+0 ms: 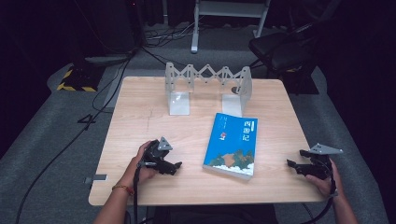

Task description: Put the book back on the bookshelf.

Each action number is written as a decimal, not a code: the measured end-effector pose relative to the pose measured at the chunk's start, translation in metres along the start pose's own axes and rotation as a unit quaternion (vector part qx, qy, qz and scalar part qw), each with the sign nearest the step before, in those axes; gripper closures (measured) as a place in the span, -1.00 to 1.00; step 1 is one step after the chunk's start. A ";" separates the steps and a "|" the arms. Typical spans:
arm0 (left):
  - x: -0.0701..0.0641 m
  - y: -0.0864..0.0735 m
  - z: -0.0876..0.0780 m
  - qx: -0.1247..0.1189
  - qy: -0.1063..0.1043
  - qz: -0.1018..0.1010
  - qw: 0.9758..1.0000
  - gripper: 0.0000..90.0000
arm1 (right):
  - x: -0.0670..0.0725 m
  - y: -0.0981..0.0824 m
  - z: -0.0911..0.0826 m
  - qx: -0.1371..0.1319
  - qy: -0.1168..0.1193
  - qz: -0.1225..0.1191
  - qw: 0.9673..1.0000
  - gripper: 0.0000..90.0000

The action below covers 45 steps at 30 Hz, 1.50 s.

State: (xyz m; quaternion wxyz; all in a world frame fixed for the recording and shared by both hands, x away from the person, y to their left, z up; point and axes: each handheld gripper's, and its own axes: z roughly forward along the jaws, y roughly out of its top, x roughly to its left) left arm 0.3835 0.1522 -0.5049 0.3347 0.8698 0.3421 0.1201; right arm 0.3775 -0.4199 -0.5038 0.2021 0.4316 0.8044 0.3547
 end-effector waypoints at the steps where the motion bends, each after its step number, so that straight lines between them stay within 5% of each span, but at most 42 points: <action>1: -0.001 0.000 0.000 0.001 0.002 0.002 1.000 -0.94 | 0.001 0.000 0.000 0.000 0.002 -0.004 1.000 -0.56; 4: -0.005 -0.002 -0.001 -0.004 0.004 -0.002 1.000 -0.93 | 0.001 0.000 0.000 0.000 0.006 -0.008 1.000 -0.58; 12: -0.011 -0.005 -0.004 -0.002 -0.027 0.035 0.999 -0.92 | 0.000 0.001 0.001 0.004 0.019 -0.008 1.000 -0.59; 16: -0.014 -0.003 -0.003 -0.002 -0.032 0.043 0.999 -0.92 | 0.004 0.005 0.004 0.007 0.031 -0.037 0.999 -0.63; 17: -0.016 -0.002 -0.001 -0.001 -0.033 0.040 0.999 -0.93 | 0.003 0.009 0.007 0.018 0.048 -0.036 0.998 -0.64; 30: -0.018 0.000 0.001 -0.001 -0.030 0.039 0.999 -0.93 | 0.017 0.026 0.027 0.013 0.072 -0.057 0.996 -0.65; 38: -0.015 0.001 0.001 0.001 -0.039 0.049 0.998 -0.93 | 0.044 0.067 0.056 0.059 0.143 -0.110 0.982 -0.51; 40: -0.015 0.002 0.002 0.001 -0.041 0.049 0.998 -0.94 | 0.049 0.071 0.061 0.064 0.136 -0.125 0.981 -0.50; 43: -0.015 0.003 0.003 0.000 -0.041 0.049 0.998 -0.95 | 0.059 0.070 0.064 0.047 0.158 -0.139 0.977 -0.49; 45: -0.015 0.003 0.003 0.001 -0.040 0.051 0.998 -0.96 | 0.066 0.071 0.064 0.049 0.173 -0.162 0.970 -0.44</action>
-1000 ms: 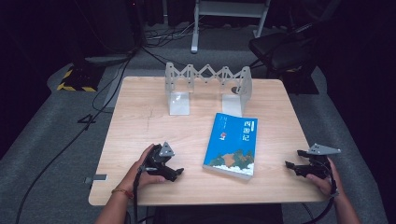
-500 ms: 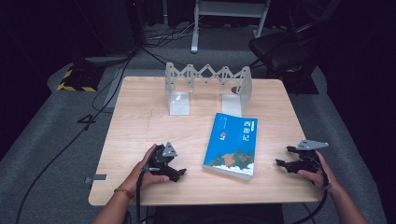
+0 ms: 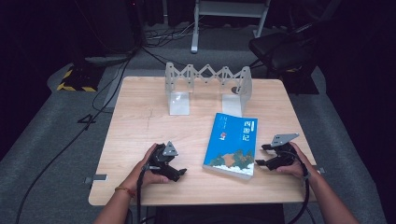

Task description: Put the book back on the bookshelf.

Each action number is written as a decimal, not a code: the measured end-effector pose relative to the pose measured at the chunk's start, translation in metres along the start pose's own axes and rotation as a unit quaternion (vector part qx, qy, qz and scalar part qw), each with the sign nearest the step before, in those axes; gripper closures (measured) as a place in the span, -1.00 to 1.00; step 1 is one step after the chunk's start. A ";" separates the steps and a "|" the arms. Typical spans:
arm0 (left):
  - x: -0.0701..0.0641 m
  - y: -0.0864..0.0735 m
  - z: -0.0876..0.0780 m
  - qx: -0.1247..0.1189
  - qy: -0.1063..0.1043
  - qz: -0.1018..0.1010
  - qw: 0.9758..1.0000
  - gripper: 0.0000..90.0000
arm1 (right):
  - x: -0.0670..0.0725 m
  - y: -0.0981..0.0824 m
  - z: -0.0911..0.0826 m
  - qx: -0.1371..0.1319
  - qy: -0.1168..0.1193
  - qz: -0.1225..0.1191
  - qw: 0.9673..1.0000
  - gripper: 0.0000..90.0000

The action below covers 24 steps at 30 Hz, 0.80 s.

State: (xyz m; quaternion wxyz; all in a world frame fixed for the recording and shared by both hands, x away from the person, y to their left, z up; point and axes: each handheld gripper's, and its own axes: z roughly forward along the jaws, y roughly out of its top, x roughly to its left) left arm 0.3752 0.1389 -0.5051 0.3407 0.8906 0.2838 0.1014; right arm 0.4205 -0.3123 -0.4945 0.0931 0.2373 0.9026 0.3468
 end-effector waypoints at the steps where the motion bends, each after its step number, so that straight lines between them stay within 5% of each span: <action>1: 0.000 0.000 0.000 0.000 0.000 0.000 1.000 -0.96 | 0.002 0.001 0.001 -0.006 0.004 -0.005 1.000 -0.44; 5: 0.000 0.000 0.000 0.000 0.000 0.000 1.000 -0.96 | 0.009 0.002 0.004 -0.014 0.007 -0.020 1.000 -0.44; 24: 0.000 0.000 0.000 0.000 0.001 -0.002 1.000 -0.96 | 0.014 0.002 -0.002 -0.035 0.005 -0.016 0.999 -0.31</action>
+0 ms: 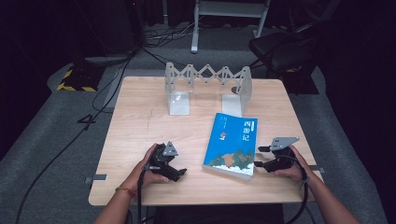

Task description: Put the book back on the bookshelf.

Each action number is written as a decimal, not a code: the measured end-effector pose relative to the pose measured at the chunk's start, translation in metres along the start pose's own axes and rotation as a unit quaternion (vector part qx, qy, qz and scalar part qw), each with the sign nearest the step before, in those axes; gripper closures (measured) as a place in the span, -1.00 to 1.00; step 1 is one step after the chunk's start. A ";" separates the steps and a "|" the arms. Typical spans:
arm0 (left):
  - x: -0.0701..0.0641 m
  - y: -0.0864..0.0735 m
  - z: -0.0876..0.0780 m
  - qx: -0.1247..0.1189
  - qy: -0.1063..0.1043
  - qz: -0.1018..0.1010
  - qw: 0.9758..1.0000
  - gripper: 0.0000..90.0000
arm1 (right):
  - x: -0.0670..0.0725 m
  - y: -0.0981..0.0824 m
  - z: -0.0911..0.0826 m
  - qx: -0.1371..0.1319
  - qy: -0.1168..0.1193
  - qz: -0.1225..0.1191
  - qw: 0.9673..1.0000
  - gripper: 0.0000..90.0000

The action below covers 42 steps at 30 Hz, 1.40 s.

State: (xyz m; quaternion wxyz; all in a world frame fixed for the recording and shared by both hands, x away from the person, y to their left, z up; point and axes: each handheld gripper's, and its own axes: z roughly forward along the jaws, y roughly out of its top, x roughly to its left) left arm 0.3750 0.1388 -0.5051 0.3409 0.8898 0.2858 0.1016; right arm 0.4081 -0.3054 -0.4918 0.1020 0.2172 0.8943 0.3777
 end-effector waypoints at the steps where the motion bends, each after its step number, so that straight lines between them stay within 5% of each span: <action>1: 0.000 0.000 0.000 0.000 0.000 0.002 1.000 -0.96 | 0.000 0.000 -0.001 -0.001 0.001 0.001 1.000 -0.30; 32: -0.002 0.002 0.000 0.008 0.004 -0.004 1.000 -0.95 | 0.007 0.011 -0.016 -0.055 0.023 0.015 0.998 -0.27; 37: -0.005 0.005 -0.002 0.003 -0.004 -0.002 1.000 -0.63 | 0.010 0.014 -0.017 -0.063 0.028 0.014 0.998 -0.27; 42: -0.010 0.013 -0.005 -0.016 -0.023 -0.008 1.000 -0.65 | 0.012 0.015 -0.016 -0.058 0.037 0.009 0.998 -0.26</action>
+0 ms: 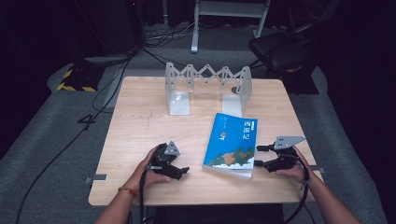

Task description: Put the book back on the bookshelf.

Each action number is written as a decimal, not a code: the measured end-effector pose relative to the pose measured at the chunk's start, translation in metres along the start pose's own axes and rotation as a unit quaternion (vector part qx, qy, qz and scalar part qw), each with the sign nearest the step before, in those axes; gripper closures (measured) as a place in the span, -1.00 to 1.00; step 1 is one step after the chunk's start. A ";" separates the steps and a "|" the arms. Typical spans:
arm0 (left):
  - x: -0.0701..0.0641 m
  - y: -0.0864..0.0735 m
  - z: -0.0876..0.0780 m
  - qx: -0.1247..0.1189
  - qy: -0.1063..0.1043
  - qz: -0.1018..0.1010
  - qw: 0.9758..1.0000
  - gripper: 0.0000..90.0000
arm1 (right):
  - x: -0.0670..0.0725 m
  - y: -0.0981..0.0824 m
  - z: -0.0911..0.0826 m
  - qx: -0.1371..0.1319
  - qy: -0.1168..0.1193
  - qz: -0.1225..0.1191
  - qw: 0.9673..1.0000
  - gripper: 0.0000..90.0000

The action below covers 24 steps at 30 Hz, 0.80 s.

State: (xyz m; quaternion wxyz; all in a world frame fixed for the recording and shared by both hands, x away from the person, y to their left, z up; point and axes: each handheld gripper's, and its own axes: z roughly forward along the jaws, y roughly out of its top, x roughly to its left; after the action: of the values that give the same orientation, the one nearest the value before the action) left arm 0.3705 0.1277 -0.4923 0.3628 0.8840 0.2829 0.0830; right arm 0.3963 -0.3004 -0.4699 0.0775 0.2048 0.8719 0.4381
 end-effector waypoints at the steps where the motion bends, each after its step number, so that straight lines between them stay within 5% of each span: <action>1: -0.003 0.004 -0.001 -0.003 -0.001 0.005 1.000 -0.65 | 0.002 0.001 0.001 0.003 0.001 -0.006 1.000 -0.28; 4: -0.015 0.017 -0.003 -0.020 -0.006 0.025 0.999 -0.64 | 0.009 0.009 0.004 0.001 -0.019 -0.020 1.000 -0.34; 7: -0.032 0.031 -0.001 -0.032 -0.011 0.047 0.998 -0.64 | 0.009 0.013 0.001 -0.020 -0.020 -0.006 1.000 -0.32; 13: -0.068 0.062 0.015 -0.047 -0.049 0.098 0.993 -0.63 | 0.010 0.016 0.000 -0.016 -0.025 -0.013 0.999 -0.32; 16: -0.074 0.070 0.027 -0.043 -0.067 0.104 0.991 -0.63 | 0.010 0.012 0.000 -0.005 -0.023 -0.014 1.000 -0.34; 24: -0.074 0.075 0.052 -0.024 -0.064 0.108 0.992 -0.62 | 0.008 0.006 0.002 0.027 -0.011 -0.014 0.999 -0.36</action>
State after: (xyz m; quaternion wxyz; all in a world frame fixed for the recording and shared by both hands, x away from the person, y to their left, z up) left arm 0.3611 0.0122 -0.4734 0.3900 0.9039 0.1600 0.0722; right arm 0.3910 -0.2921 -0.4666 0.0873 0.1994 0.8851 0.4114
